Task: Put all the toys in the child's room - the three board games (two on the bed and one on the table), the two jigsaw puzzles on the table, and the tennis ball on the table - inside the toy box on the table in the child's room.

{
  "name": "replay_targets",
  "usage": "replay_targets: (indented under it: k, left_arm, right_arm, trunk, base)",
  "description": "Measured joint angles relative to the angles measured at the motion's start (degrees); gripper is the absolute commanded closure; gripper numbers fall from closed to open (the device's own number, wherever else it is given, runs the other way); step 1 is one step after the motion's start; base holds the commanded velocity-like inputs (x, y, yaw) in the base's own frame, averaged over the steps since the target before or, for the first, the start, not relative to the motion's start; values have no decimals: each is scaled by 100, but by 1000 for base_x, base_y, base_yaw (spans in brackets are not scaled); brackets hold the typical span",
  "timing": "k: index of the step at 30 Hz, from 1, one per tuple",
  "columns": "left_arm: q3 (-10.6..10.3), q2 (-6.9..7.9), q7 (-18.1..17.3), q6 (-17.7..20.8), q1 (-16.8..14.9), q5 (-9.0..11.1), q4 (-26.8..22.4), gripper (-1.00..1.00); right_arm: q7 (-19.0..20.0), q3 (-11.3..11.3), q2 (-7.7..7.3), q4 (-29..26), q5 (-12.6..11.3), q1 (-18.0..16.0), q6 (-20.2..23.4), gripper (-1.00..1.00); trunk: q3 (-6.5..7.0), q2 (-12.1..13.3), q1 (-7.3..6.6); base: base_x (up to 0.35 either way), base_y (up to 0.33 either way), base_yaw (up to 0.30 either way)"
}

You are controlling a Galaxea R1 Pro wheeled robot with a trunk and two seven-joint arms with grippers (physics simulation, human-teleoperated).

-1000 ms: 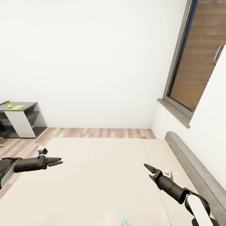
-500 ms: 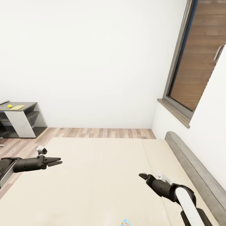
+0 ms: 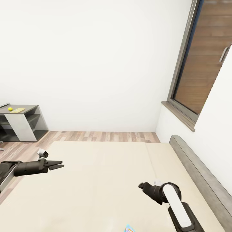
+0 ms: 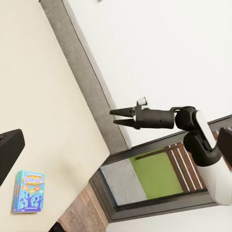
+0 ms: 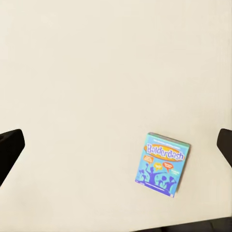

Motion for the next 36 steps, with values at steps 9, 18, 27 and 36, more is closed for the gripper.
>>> replay_targets:
  k: [9,18,27,36]
  left_arm:
    - [32,27,1,111,-40,-10,19,-100]
    - [38,37,1,93,-48,-28,42,-100]
    - [4,-5,1,99,-49,-37,45,-100]
    - [-5,-24,1,99,-49,-40,45,-100]
  right_arm:
    - [-45,20,23,40,1,-28,5,-100]
    - [-56,43,32,200,8,-69,0,-100]
    - [-66,296,41,1216,36,-648,-34,-100]
    - [-114,1034,165,2494,698,-1622,-253,-100]
  trunk:
    - [-6,0,0]
    - [-71,1,0]
    - [-154,1,1]
    - [-238,0,1]
  base:
    - [0,0,0]
    - [0,0,0]
    - [0,0,0]
    - [0,0,0]
